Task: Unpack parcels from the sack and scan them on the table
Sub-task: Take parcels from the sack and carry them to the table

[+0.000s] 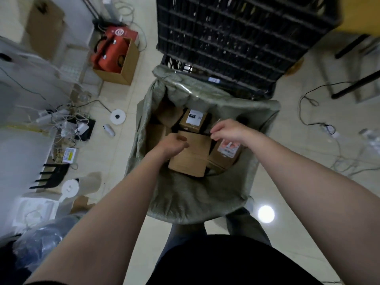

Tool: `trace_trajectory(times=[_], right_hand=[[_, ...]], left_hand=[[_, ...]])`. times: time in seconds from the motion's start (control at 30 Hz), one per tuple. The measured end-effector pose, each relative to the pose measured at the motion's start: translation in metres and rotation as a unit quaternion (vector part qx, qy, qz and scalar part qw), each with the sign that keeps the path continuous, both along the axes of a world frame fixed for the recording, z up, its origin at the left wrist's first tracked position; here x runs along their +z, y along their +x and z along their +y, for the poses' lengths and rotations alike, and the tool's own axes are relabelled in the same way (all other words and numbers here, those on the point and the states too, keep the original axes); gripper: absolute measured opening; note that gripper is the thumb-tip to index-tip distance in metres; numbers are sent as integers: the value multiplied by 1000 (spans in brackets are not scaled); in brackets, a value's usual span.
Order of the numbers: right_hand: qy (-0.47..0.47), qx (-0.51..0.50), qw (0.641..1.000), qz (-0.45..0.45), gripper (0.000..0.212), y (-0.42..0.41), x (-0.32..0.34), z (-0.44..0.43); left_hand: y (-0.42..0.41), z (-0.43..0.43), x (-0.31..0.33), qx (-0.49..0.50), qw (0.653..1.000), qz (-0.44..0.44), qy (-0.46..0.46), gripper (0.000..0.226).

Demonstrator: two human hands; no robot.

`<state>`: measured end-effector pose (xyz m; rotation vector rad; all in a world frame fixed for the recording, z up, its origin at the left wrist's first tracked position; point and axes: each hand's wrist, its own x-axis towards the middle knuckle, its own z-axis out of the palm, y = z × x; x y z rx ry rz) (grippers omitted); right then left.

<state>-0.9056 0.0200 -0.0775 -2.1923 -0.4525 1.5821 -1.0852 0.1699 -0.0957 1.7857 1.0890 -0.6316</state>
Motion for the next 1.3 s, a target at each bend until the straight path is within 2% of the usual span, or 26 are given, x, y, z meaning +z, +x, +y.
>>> trace_trajectory(times=[0.17,0.3,0.37,0.5,0.67,0.9,1.0,1.07,1.3], right_hand=[[-1,113,992,-62,26,50,73,-60],[25,123,983,-131,24,104,128,-136],[26,107,980,-164,17,134,153,-180],[50,19,974,-222,4,195,199,-259],[73,-50,960,-265,5,258,245,-314],[80,-76,945,-307,8,326,277,-333],[70,-81,950,-295,9,360,280,-327],[66,-79,953,-286,9,388,284,-318],[83,-82,940,-322,12,514,303,-243]], left_hand=[[64,-43,87,-75,994,-60,48,39],[129,-106,147,-146,984,-88,51,40],[167,-143,173,-170,979,-98,53,34],[242,-205,213,-194,967,-156,47,37],[312,-249,249,-220,955,-196,40,34],[394,-260,272,-240,948,-201,50,27],[435,-252,278,-244,949,-196,42,35],[467,-244,281,-246,950,-190,39,38],[591,-166,294,-262,939,-217,47,28]])
